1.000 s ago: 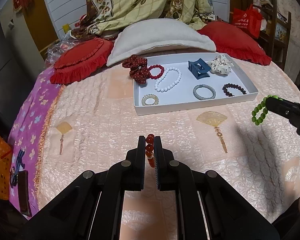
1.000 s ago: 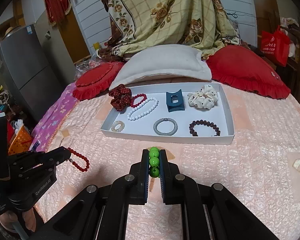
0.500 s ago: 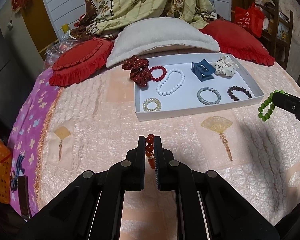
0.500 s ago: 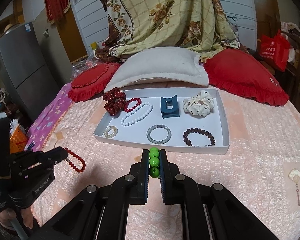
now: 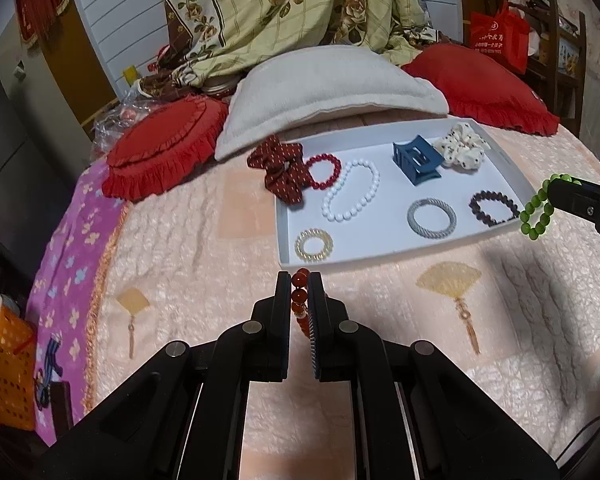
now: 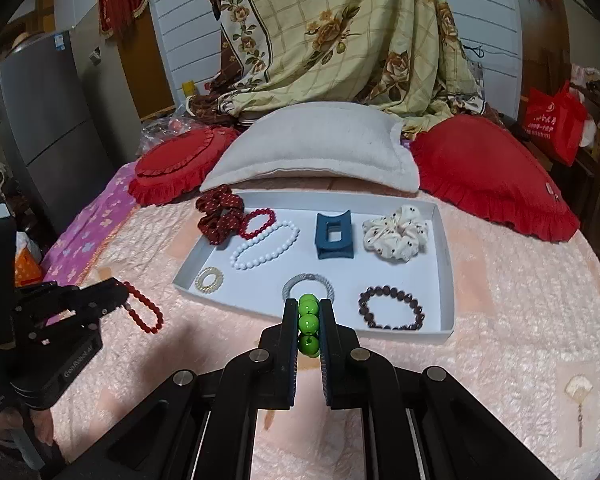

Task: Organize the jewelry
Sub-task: 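Carry the green beads with the right tool while the left tool carries the red bracelet, then lower the green beads and red bracelet into the white tray and open both tools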

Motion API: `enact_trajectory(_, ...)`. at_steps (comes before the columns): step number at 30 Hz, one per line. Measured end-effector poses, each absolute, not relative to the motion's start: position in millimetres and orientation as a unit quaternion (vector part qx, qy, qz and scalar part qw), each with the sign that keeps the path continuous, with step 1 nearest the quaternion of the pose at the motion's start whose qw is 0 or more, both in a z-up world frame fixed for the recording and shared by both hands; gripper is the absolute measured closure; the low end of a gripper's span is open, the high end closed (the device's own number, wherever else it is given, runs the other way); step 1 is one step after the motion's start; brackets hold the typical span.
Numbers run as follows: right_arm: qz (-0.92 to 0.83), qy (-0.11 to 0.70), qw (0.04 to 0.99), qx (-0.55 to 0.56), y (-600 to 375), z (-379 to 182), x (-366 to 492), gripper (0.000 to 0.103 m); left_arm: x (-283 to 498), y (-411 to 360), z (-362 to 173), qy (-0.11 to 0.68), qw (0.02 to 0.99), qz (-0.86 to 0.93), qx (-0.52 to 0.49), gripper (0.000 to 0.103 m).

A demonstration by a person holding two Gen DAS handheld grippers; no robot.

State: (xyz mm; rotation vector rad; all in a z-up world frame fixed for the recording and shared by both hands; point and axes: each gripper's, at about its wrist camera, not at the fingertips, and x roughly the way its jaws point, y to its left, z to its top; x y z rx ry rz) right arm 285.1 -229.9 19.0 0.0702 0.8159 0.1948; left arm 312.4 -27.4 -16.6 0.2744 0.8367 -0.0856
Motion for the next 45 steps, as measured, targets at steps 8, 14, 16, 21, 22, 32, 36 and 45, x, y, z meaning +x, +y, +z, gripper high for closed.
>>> enact_trajectory(8,0.085,0.397,0.913,0.030,-239,21,304,0.095,331,-29,-8,0.397,0.906,-0.041,0.143,0.096)
enact_trajectory(14,0.079,0.397,0.914,0.032,-246,22,314,0.095,345,-29,-3,0.402,0.903,-0.053,0.139,0.096)
enact_trajectory(16,0.078,0.398,0.913,0.037,-249,22,317,0.095,352,-28,-1,0.410,0.901,-0.062,0.128,0.096)
enact_trajectory(21,0.077,0.400,0.912,0.046,-254,23,327,0.095,370,-24,14,0.412,0.902,-0.075,0.103,0.096)
enact_trajectory(22,0.078,0.399,0.912,0.047,-255,24,328,0.095,373,-23,18,0.411,0.903,-0.076,0.099,0.096)
enact_trajectory(32,0.128,0.408,0.897,0.113,-273,41,353,0.095,402,-25,39,0.411,0.903,-0.099,0.078,0.096)
enact_trajectory(36,0.126,0.415,0.894,0.113,-270,40,365,0.095,415,-26,38,0.429,0.895,-0.117,0.043,0.096)
enact_trajectory(45,0.119,0.446,0.881,0.104,-256,9,388,0.094,424,-55,5,0.451,0.883,-0.119,0.054,0.096)
